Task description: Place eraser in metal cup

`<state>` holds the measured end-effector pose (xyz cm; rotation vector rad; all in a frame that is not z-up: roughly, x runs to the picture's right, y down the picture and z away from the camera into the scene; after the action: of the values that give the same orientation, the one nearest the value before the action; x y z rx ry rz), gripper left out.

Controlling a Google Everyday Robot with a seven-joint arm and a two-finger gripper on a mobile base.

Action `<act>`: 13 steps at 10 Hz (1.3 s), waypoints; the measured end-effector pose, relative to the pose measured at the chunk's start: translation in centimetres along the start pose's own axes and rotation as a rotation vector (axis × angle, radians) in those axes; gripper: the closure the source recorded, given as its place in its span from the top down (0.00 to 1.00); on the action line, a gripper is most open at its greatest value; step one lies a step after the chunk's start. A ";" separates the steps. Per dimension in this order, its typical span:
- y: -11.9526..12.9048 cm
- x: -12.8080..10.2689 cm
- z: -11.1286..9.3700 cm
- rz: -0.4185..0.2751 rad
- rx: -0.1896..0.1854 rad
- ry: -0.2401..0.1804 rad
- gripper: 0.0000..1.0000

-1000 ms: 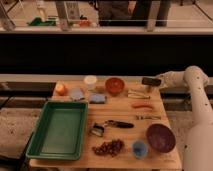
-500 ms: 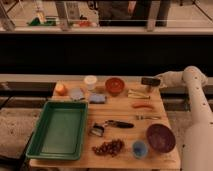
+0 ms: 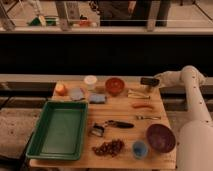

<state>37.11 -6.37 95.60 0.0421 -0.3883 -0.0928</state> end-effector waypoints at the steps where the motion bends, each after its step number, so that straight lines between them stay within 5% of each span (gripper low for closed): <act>1: 0.1 0.3 0.0 0.002 0.000 0.005 0.03; 13: 0.3 2.0 0.1 0.018 -0.018 0.061 0.04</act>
<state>38.91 -6.31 96.41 0.0233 -0.3272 -0.0774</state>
